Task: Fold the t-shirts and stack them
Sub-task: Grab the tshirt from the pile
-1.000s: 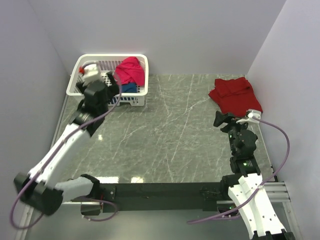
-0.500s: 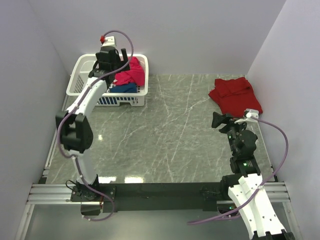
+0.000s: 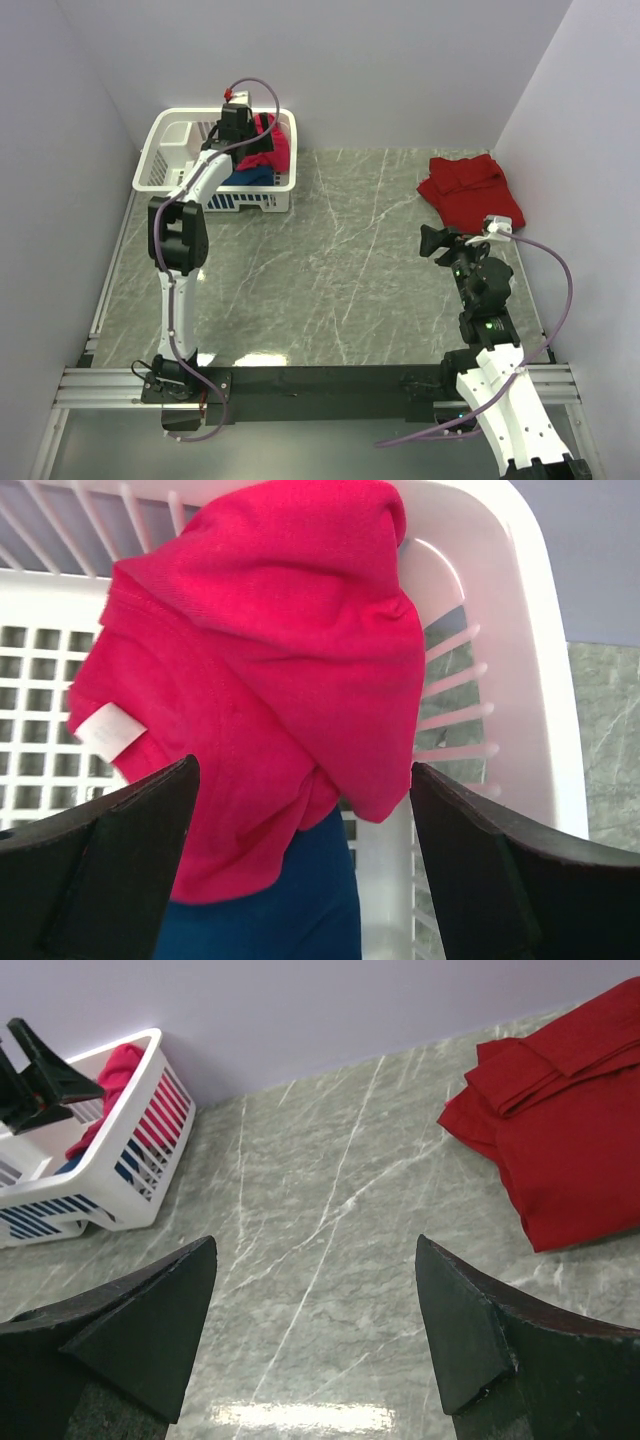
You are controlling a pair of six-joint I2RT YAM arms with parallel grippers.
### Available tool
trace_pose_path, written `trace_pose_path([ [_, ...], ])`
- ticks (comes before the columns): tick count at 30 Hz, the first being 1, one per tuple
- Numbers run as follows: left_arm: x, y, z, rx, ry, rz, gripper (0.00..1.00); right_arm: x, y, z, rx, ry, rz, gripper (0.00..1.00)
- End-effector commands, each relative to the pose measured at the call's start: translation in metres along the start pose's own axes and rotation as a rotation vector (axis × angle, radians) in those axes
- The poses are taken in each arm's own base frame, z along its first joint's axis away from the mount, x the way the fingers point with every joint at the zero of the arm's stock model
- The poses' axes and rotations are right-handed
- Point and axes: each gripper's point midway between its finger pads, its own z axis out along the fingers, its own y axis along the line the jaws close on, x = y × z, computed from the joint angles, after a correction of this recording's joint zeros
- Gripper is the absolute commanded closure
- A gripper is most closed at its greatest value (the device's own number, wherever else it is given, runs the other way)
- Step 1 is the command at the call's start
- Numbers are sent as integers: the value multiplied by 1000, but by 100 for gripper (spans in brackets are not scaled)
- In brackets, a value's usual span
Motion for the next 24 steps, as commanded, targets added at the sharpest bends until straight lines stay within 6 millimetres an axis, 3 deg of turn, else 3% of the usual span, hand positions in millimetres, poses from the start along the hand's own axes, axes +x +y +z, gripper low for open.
trace_pose_path([
  [1, -26, -13, 4, 66, -64, -38, 8, -20, 14, 2, -51, -52, 4, 14],
  [12, -3, -12, 42, 76, -51, -68, 13, -20, 20, 0, -87, -51, 4, 15],
  [15, 1, -13, 48, 85, -57, -76, 23, -20, 21, 0, -91, -53, 4, 15],
  [19, -3, -9, 48, 66, -83, -86, 44, -18, 20, 1, -92, -48, 6, 16],
  [21, -6, -10, 45, 70, -102, -90, 46, -16, 21, 2, -96, -45, 7, 16],
  [24, -25, -14, 36, 82, -153, -90, 53, -15, 22, 4, -105, -38, 10, 16],
])
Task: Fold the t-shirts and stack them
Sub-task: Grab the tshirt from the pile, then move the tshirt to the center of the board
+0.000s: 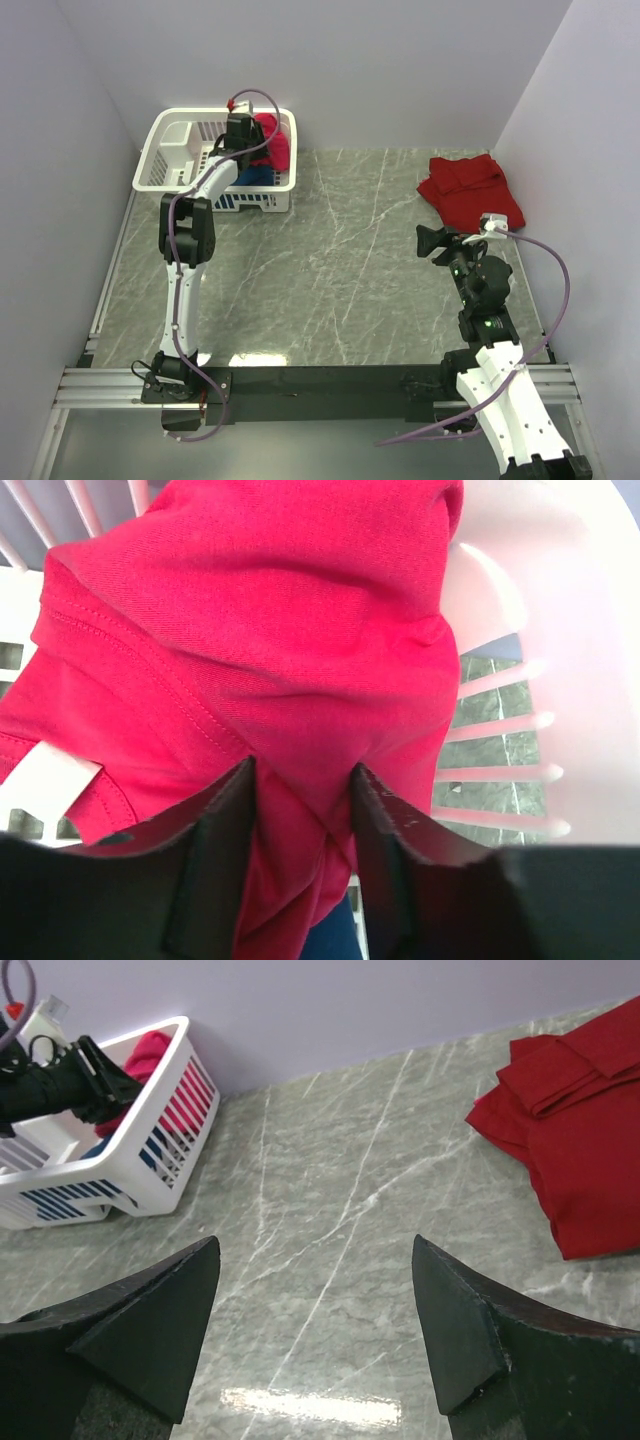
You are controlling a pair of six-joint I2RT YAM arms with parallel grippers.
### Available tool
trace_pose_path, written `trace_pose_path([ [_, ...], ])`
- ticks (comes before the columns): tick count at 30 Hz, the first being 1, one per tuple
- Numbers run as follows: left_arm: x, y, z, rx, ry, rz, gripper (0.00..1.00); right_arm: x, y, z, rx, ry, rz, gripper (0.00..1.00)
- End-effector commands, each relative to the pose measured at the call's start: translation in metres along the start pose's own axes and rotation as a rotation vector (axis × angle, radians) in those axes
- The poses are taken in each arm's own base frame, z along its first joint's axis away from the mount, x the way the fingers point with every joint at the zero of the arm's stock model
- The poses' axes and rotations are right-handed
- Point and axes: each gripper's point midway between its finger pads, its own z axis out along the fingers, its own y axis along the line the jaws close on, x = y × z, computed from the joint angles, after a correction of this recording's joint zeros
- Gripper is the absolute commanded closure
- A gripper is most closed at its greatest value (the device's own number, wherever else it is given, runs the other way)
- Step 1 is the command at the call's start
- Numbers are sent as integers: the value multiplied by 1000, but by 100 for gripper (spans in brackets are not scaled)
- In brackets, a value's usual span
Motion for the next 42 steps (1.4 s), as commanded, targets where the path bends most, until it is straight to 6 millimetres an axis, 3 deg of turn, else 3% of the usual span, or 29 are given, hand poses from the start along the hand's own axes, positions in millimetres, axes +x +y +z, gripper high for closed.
trace_pose_path([
  [1, -58, -20, -20, 51, -153, -15, 54, -16, 12, 3, -47, -48, 3, 17],
  [3, -67, -25, -21, 68, -172, -14, 56, -14, 12, 5, -52, -40, 5, 18],
  [6, -71, -28, -19, 77, -177, -6, 69, -12, 12, 6, -53, -31, 3, 18],
  [8, -77, -27, -22, 66, -195, -3, 94, -13, 12, 6, -54, -32, 5, 18],
  [9, -74, -24, -23, 56, -192, -5, 100, -12, 12, 6, -52, -33, 5, 18],
  [10, -91, -29, -35, 68, -238, -7, 100, -12, 12, 6, -52, -33, 5, 18],
  [12, -96, -29, -43, 67, -260, -3, 100, -12, 12, 6, -51, -37, 6, 19],
  [19, -162, -54, -111, 136, -398, 14, 100, -10, 13, 8, -58, -22, 6, 19],
  [24, -181, -62, -140, 155, -415, 44, 100, -10, 14, 8, -63, -22, 8, 19],
  [25, -191, -66, -156, 166, -436, 46, 100, -11, 14, 7, -63, -25, 8, 19],
  [27, -186, -68, -168, 177, -425, 49, 100, -11, 14, 7, -64, -28, 9, 20],
  [28, -198, -72, -189, 189, -455, 52, 100, -12, 14, 6, -64, -30, 10, 19],
  [33, -195, -98, -244, 234, -454, 114, 100, -12, 15, 6, -64, -24, 9, 19],
  [36, -194, -121, -306, 294, -474, 141, 100, -13, 14, 5, -60, -27, 9, 20],
  [37, -189, -126, -318, 312, -473, 138, 100, -14, 14, 4, -57, -28, 9, 19],
  [38, -168, -135, -324, 347, -431, 140, 100, -14, 14, 4, -56, -26, 9, 19],
  [39, -160, -142, -335, 382, -421, 136, 100, -15, 14, 3, -56, -30, 8, 19],
  [40, -161, -147, -366, 424, -446, 107, 100, -16, 14, 3, -53, -31, 8, 19],
  [41, -134, -150, -366, 444, -393, 98, 100, -16, 13, 3, -47, -28, 10, 19],
  [42, -134, -153, -393, 488, -416, 79, 100, -16, 13, 3, -43, -27, 8, 20],
])
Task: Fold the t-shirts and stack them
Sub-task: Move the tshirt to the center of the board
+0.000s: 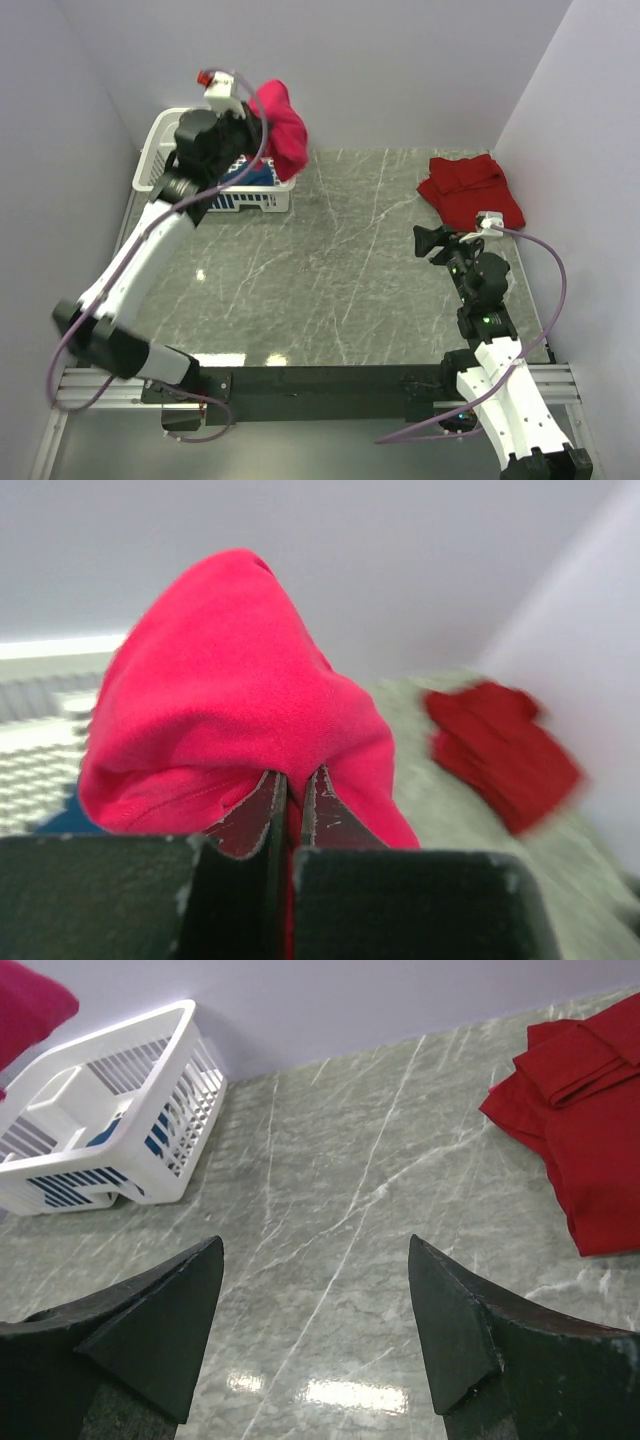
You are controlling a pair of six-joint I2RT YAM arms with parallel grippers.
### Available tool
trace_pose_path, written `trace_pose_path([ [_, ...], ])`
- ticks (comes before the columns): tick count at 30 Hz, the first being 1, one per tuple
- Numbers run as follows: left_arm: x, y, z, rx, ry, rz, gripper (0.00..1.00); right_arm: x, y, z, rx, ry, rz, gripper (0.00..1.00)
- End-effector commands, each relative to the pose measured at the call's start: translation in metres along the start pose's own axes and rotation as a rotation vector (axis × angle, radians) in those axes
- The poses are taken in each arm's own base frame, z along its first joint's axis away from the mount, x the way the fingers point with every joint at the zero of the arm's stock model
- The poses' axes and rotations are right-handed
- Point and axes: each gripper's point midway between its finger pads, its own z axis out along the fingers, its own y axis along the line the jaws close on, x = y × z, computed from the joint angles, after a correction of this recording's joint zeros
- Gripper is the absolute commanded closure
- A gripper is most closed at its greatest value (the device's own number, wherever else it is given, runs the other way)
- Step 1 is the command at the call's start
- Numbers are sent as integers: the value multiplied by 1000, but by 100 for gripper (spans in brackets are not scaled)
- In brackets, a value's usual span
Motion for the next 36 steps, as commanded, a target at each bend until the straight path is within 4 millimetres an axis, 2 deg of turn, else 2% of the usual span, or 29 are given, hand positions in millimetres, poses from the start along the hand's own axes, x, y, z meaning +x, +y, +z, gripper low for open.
trace_pose_path([
  [1, -17, -43, -59, 144, -64, -99, 100, -21, 7, -1, -10, -46, -1, 20],
  [2, 12, -46, -64, 156, -6, -122, 100, -22, 8, -2, -9, -45, 4, 20],
  [3, 23, -48, -71, 164, 20, -144, 99, -21, 8, -2, -12, -42, 10, 20],
  [4, 29, -54, -82, 174, 35, -183, 83, -20, 11, -2, -22, -35, 11, 20],
  [5, 56, -48, -84, 146, 95, -204, 68, -21, 12, -2, -26, -35, 14, 21],
  [6, 68, -46, -90, 127, 125, -219, 56, -21, 14, -2, -34, -30, 19, 21],
  [7, 81, -44, -92, 106, 150, -234, 49, -18, 14, -2, -37, -17, 24, 22],
  [8, 110, -37, -94, 75, 206, -236, 47, -18, 20, -2, -62, -6, 25, 25],
  [9, 118, -31, -98, 43, 213, -238, 45, -17, 23, -2, -75, 4, 27, 25],
  [10, 135, -28, -101, 9, 249, -239, 33, -11, 25, -2, -84, 29, 28, 26],
  [11, 155, -21, -105, -21, 289, -231, 26, -9, 30, -2, -96, 44, 30, 27],
  [12, 164, -19, -110, -39, 304, -228, 18, -5, 34, -1, -103, 66, 31, 27],
  [13, 176, -23, -115, -40, 329, -224, 18, 2, 36, -2, -107, 94, 26, 27],
  [14, 193, -16, -119, -79, 349, -209, 18, 8, 47, -3, -137, 116, 23, 27],
  [15, 196, -15, -124, -88, 343, -206, 18, 14, 50, -3, -141, 135, 21, 27],
  [16, 212, -14, -131, -110, 372, -199, 18, 19, 56, -5, -157, 152, 21, 27],
  [17, 217, -3, -134, -173, 363, -186, 18, 27, 64, -6, -178, 176, 21, 28],
  [18, 221, 1, -138, -204, 364, -183, 19, 37, 79, -10, -217, 204, 16, 28],
  [20, 237, 10, -148, -261, 405, -179, 20, 57, 95, -13, -251, 263, 26, 28],
  [21, 241, 15, -150, -292, 409, -170, 21, 74, 112, -18, -295, 315, 17, 28],
  [23, 255, 17, -158, -323, 450, -162, 21, 87, 130, -22, -327, 351, 18, 29],
  [24, 261, 21, -161, -351, 462, -151, 21, 101, 138, -25, -341, 392, 9, 28],
  [25, 265, 22, -164, -367, 470, -166, 21, 108, 154, -31, -377, 408, 14, 29],
  [28, 291, 31, -177, -396, 521, -183, 23, 130, 178, -36, -411, 466, 17, 29],
  [29, 295, 30, -179, -392, 532, -193, 23, 132, 184, -35, -411, 473, 18, 29],
  [30, 297, 27, -180, -379, 533, -219, 25, 145, 185, -32, -395, 509, 1, 30],
  [32, 311, 21, -186, -345, 578, -255, 31, 150, 197, -31, -395, 529, -19, 31],
  [33, 315, 18, -188, -330, 587, -271, 35, 162, 197, -31, -385, 560, -42, 32],
  [36, 335, 10, -196, -296, 635, -314, 34, 175, 206, -32, -383, 596, -68, 33],
])
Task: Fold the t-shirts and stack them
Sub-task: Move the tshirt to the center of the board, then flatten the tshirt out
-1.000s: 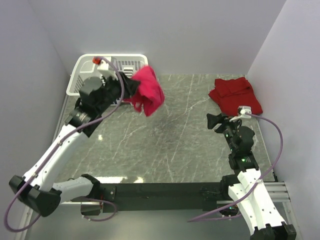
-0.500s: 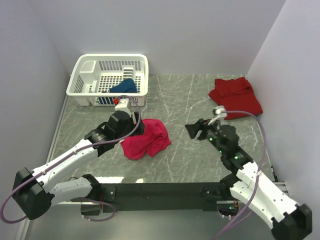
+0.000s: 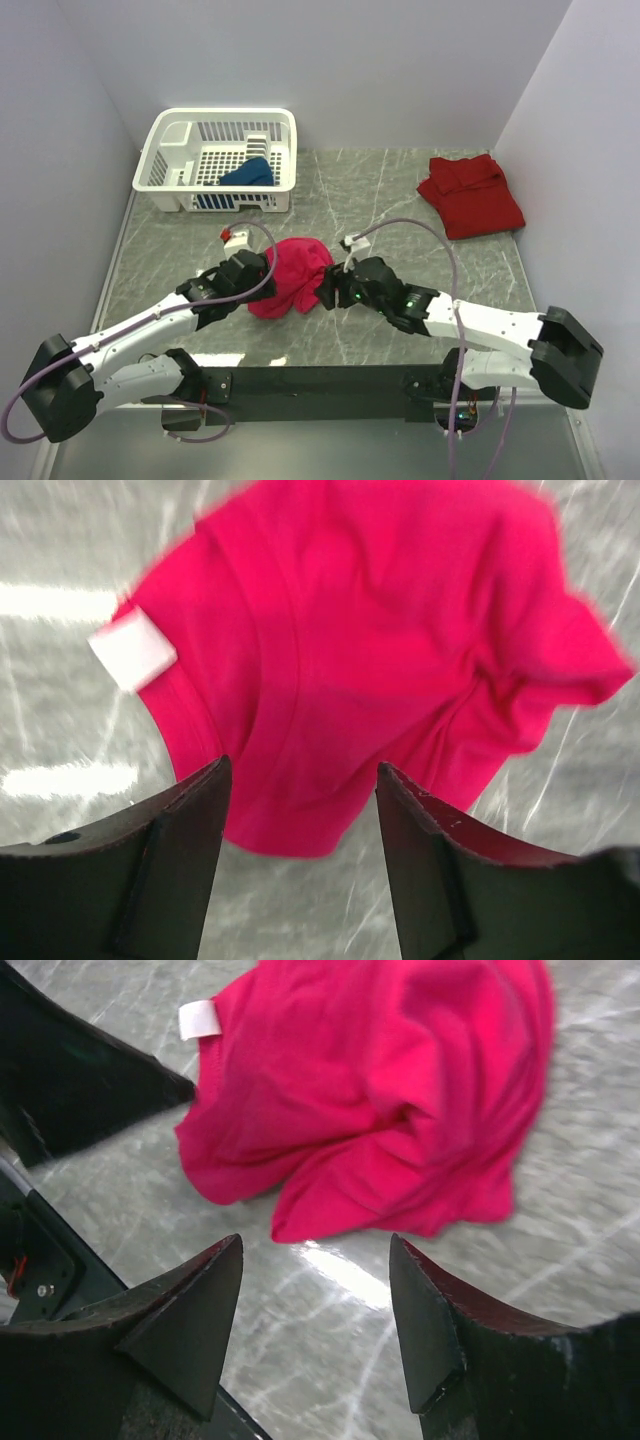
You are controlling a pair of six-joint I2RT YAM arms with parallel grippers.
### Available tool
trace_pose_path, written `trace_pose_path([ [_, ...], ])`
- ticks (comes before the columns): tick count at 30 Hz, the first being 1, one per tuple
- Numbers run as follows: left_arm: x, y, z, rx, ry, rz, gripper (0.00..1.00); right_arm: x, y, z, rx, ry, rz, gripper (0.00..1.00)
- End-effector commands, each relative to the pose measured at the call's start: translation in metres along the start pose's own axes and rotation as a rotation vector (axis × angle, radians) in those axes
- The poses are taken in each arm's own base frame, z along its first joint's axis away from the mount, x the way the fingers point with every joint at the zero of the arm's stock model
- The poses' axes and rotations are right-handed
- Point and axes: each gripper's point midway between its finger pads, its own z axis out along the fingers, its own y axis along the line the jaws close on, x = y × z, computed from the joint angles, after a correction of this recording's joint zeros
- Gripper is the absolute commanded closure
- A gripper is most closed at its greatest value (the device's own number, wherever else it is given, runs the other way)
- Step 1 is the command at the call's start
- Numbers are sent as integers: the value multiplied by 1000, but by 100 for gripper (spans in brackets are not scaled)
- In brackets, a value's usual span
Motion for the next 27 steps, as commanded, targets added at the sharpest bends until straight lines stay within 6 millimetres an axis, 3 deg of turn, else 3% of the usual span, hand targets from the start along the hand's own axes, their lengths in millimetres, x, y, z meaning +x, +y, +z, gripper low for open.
trace_pose_path([
  [1, 17, -15, -2, 81, 48, -69, 34, -25, 20, 9, -8, -73, 25, 34],
  [7, 40, -4, 3, 31, 111, -52, 33, -8, 22, 33, 26, 3, 54, 35],
  [15, 69, -15, 12, 105, 200, -55, 30, 12, 3, 60, 144, 71, 55, 37],
  [18, 78, -25, 17, 158, 232, -63, 34, 20, 1, 70, 165, 103, 51, 41],
  [24, 82, -18, 22, 132, 231, -50, 45, 34, -9, 82, 203, 130, 60, 53],
  [27, 85, -15, 24, 123, 231, -43, 56, 45, -14, 86, 215, 159, 53, 74],
])
